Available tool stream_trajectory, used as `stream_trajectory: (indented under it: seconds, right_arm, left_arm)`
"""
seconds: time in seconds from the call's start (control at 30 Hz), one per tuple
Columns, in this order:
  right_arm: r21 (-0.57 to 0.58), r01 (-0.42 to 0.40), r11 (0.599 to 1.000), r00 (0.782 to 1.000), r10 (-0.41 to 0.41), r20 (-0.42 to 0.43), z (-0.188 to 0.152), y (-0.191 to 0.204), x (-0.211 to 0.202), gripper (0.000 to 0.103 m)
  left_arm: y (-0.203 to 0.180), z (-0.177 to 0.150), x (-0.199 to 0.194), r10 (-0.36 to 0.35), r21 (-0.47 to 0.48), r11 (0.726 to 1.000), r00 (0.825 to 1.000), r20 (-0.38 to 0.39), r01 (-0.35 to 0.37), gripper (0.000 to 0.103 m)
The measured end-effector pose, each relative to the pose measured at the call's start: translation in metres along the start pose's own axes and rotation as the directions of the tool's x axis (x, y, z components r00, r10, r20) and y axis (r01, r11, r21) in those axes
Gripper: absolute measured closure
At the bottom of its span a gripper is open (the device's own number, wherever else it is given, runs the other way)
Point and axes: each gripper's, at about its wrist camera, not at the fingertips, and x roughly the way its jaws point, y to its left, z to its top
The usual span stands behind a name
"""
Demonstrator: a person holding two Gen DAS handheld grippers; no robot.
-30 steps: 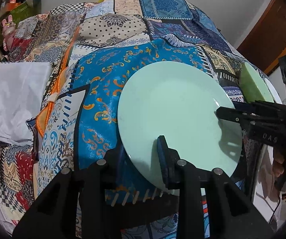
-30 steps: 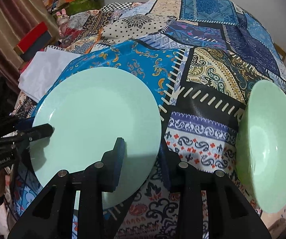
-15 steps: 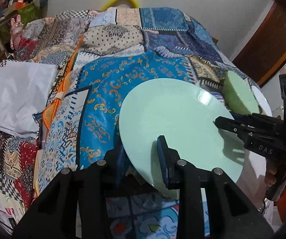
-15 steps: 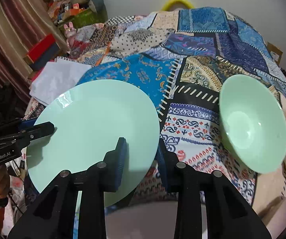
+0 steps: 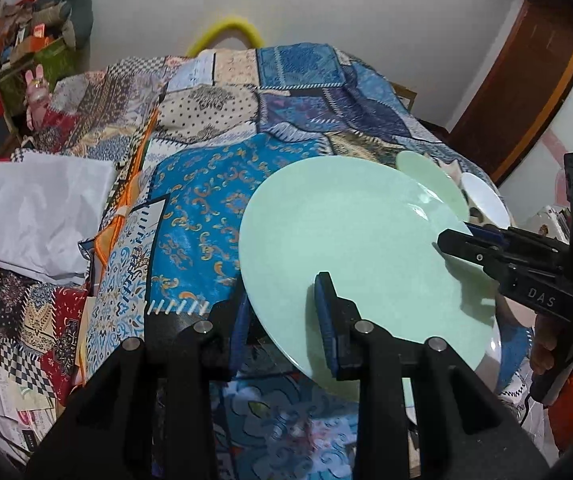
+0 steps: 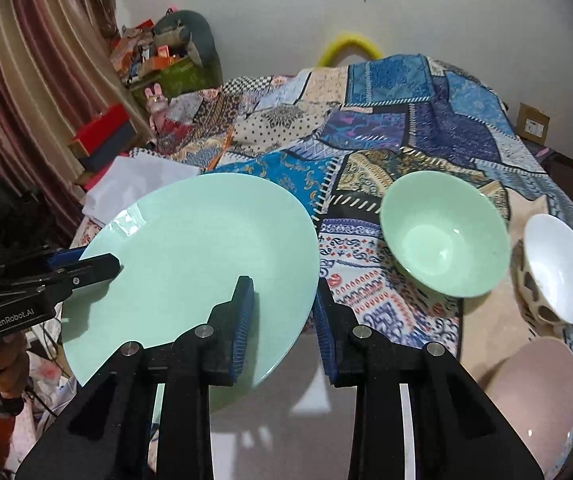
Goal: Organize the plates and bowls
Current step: 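Carry the mint green plate over the white plate stack beside the pink bowl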
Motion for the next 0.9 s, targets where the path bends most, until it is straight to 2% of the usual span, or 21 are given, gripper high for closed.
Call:
stream_trajectory:
  seconds: [0.43,0.9]
  right_arm:
    - [0.033,0.0,0.999,0.998,-0.002,0.063,-0.03,-0.02,-0.049,0.076]
    - [0.091,0.015,0.996,0.998,-0.02,0.056,-0.067,-0.043,-0.066,0.076]
  left_arm:
    - [-0.053,-0.02,-0.035,-0.018,0.059,0.998,0.999,0.027,0.017,0.073]
    - [-0.092,-0.046,-0.032,-0.044,0.093,0.995,0.999,-0.013,0.045,0.073]
